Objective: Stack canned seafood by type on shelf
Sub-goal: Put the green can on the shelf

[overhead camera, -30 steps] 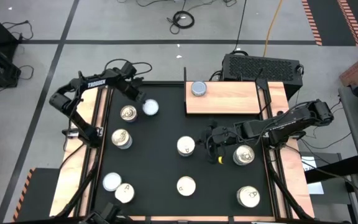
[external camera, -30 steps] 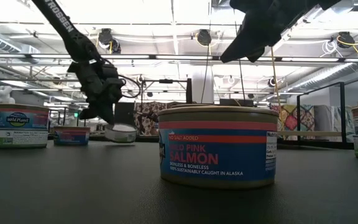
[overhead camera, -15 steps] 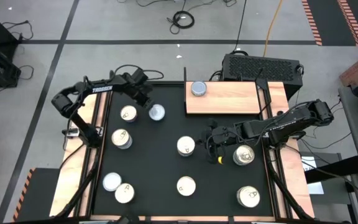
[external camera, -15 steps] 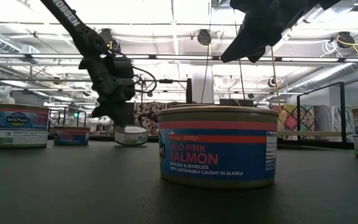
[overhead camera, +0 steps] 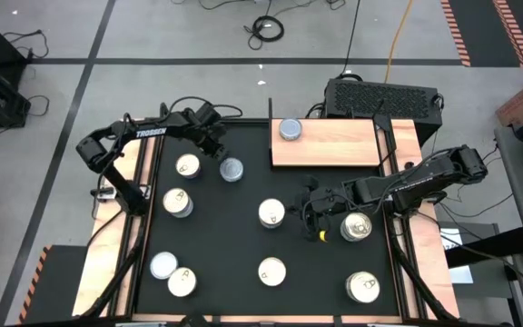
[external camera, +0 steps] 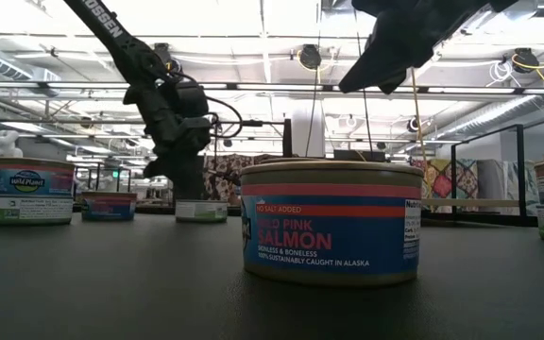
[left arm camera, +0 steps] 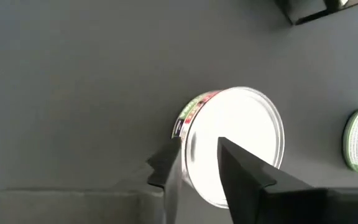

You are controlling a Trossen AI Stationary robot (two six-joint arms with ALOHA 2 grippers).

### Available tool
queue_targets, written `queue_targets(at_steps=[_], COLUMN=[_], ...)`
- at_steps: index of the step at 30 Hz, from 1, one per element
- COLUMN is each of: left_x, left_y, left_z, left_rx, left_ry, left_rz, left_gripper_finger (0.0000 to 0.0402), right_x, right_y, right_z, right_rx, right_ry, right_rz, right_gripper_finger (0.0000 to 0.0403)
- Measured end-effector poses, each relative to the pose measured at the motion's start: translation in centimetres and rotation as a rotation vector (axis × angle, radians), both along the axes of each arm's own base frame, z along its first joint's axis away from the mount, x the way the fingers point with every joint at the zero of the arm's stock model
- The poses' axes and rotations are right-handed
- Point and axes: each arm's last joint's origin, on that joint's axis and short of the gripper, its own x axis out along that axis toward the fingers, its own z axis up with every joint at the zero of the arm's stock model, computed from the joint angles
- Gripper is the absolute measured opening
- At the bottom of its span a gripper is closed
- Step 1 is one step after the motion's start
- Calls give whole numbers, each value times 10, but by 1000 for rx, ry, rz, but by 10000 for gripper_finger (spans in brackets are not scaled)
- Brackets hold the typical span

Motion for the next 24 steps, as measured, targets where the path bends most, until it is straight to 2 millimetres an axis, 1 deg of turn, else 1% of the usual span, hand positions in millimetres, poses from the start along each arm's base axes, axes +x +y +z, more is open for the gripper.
queue_targets(at_steps=[5, 10, 14, 21, 24], left_x=[2, 7, 11, 12, 13], left_y=[0, 2, 4, 5, 3], left_z=[-3, -20, -29, -31, -32], left_rx=[-1, -34, -48, -41, -54], left_ry=[2, 46, 35, -18, -34], left_rz=[-3, -11, -26, -109, -143], left_gripper_finger=[141, 155, 157, 157, 148], right_x=[-1, -1, -1, -1, -1], right_y=[2, 2, 2, 2, 2], right_z=[-1, -1, -1, -1, -1], right_rx=[-1, -2, -2, -3, -6], right_ry=[6, 7, 8, 11, 11], right_rz=[8, 12, 12, 12, 14], right_gripper_finger=[0, 0, 0, 0, 0])
